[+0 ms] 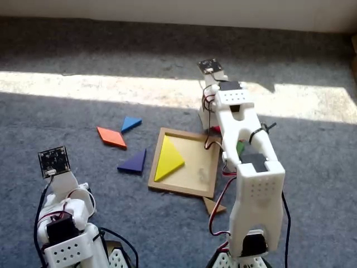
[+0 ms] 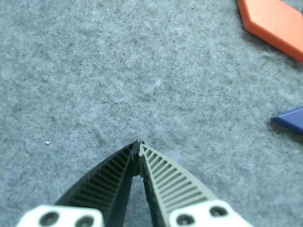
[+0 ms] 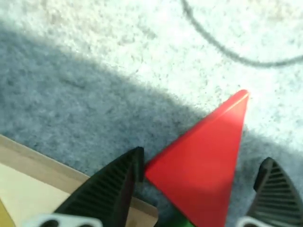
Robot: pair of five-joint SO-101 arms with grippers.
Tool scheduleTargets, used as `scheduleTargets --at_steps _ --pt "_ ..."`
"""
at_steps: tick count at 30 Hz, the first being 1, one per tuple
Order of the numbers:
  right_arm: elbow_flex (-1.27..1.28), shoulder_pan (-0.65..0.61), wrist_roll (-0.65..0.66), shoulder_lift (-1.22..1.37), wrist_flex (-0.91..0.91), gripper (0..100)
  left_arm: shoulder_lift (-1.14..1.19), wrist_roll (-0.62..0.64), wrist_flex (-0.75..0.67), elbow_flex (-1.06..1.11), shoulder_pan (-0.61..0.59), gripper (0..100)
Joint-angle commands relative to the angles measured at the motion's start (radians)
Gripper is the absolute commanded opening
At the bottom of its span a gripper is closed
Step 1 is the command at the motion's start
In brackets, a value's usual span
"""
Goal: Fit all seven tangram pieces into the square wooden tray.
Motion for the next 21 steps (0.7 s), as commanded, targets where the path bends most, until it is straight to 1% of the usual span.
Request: scheduleTargets --at_steps 1,12,17,21 --pt "-0.047 0.004 0.006 -0.025 0.038 35.8 -0.025 -0.002 -0.017 0.008 -0.016 1" --pt "-0.044 0.002 0.012 -0.024 0.036 35.4 -0.025 -0.002 -0.017 0.008 -0.016 1" --pt "-0.044 0.002 0.014 -0.024 0.036 24.1 -0.025 -0.002 -0.017 0.008 -0.016 1" --pt "-0.044 0.002 0.017 -0.025 0.044 22.8 -0.025 -0.002 -0.017 0.008 -0.016 1"
